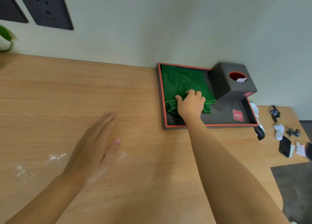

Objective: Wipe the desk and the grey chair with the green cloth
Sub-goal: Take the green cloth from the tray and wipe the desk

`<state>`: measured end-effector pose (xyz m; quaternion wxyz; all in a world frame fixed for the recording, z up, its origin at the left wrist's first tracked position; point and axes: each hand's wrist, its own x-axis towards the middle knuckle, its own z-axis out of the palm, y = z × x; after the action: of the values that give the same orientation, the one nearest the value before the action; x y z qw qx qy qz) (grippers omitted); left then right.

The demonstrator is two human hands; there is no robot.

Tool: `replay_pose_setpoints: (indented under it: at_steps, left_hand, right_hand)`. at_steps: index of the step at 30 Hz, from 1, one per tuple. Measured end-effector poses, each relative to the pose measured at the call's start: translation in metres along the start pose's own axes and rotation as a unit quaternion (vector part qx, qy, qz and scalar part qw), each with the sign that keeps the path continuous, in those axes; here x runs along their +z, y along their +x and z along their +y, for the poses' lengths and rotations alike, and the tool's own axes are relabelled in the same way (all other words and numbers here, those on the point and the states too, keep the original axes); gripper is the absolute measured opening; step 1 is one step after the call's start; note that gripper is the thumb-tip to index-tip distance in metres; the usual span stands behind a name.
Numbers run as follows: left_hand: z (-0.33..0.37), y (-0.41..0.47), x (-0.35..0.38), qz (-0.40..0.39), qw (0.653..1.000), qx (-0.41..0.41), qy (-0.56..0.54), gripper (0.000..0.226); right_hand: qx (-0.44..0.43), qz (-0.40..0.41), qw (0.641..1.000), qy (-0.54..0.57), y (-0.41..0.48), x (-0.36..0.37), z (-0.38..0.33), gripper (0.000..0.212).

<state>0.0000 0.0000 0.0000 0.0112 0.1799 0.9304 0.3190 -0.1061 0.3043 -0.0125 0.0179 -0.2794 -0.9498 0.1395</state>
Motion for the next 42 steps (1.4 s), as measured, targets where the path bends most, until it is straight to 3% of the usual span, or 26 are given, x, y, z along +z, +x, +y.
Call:
replay_pose_setpoints:
  at_steps: [5, 9, 12, 15, 19, 23, 26, 29, 34, 38, 42]
  left_hand:
    - [0.026, 0.031, 0.018, -0.044, 0.998, 0.035, -0.009, 0.064]
    - [0.036, 0.039, 0.024, -0.046, 0.997, 0.057, -0.007, 0.064]
    - [0.040, 0.041, 0.021, -0.041, 0.998, 0.056, -0.008, 0.062]
    - [0.042, 0.043, 0.012, -0.031, 0.998, 0.053, -0.009, 0.062]
    - [0.043, 0.043, -0.005, -0.016, 0.999, 0.045, -0.008, 0.064]
    - [0.036, 0.029, -0.030, 0.004, 0.999, 0.042, -0.008, 0.063]
    - [0.019, 0.009, -0.052, 0.016, 0.999, 0.029, -0.005, 0.061]
    - [-0.011, -0.024, -0.075, 0.020, 1.000, -0.001, 0.006, 0.061]
    - [-0.085, -0.095, -0.105, 0.039, 0.994, -0.100, 0.030, 0.081]
    - [-0.133, -0.141, -0.107, 0.010, 0.984, -0.160, 0.081, 0.084]
    - [-0.156, -0.159, -0.096, -0.014, 0.979, -0.160, 0.129, 0.082]
  right_hand:
    - [-0.001, 0.032, 0.999, -0.019, 0.006, 0.002, 0.001, 0.037]
    - [-0.052, 0.044, 0.994, -0.087, 0.008, 0.002, -0.001, 0.030]
    - [-0.019, 0.008, 0.999, 0.046, 0.011, -0.007, -0.005, 0.025]
    - [0.050, 0.018, 0.973, 0.226, 0.019, -0.029, -0.006, 0.022]
    - [0.067, 0.021, 0.898, 0.435, 0.023, -0.065, -0.014, 0.006]
    - [0.060, -0.041, 0.787, 0.612, -0.005, -0.101, -0.025, 0.015]
    - [0.032, -0.070, 0.715, 0.695, -0.044, -0.122, -0.030, 0.021]
    - [0.003, -0.082, 0.683, 0.726, -0.090, -0.135, -0.038, 0.021]
    - [-0.080, -0.049, 0.714, 0.694, -0.176, -0.143, -0.058, 0.016]
    - [-0.170, 0.003, 0.802, 0.573, -0.243, -0.113, -0.072, 0.009]
    - [-0.164, -0.053, 0.891, 0.420, -0.305, -0.033, -0.081, 0.011]
